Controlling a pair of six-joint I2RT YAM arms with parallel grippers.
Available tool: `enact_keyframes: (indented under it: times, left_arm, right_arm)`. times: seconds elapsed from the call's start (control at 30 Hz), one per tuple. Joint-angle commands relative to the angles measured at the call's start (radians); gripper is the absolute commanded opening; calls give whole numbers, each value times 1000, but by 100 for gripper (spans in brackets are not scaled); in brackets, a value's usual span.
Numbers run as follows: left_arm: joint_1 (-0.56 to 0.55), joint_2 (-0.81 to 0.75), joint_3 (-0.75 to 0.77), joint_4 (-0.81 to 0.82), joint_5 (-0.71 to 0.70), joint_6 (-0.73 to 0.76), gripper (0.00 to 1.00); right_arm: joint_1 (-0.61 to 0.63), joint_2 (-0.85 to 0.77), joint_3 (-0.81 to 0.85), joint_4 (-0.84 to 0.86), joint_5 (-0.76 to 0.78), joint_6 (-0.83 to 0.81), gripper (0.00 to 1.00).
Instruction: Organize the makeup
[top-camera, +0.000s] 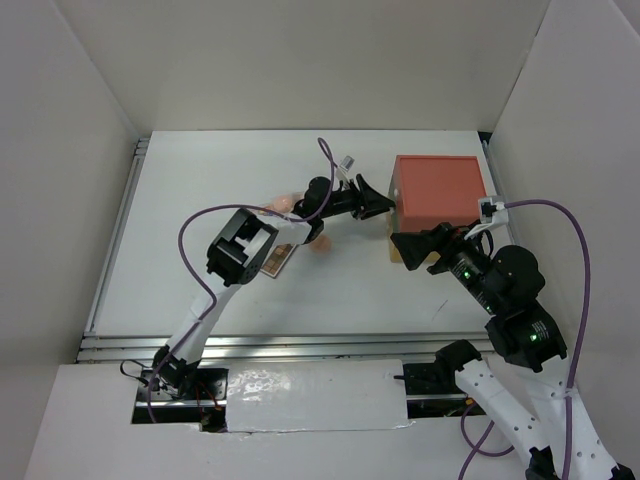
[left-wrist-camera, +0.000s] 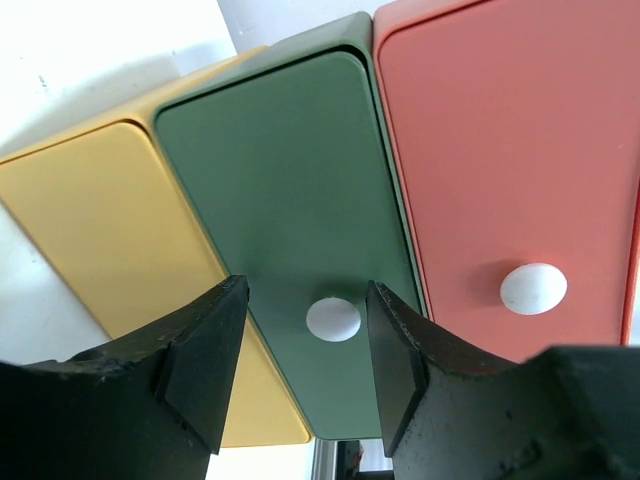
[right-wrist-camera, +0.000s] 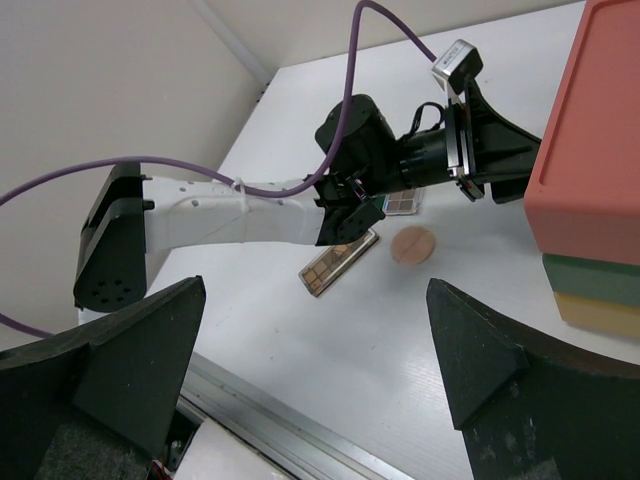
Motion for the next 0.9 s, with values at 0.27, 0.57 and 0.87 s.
enact_keyframes:
  times: [0.27, 0.57, 0.87]
  left_arm:
    - [-15, 10, 7, 89, 26, -25, 50]
    - [-15, -9, -40, 145, 31, -43, 20]
    - [6, -52, -108, 153, 46, -14, 37]
  right_arm:
    - [6, 8, 5, 44, 3, -8, 100]
    - [7, 11, 5, 46, 4, -8, 100]
    - [7, 8, -3, 50, 3, -5, 100]
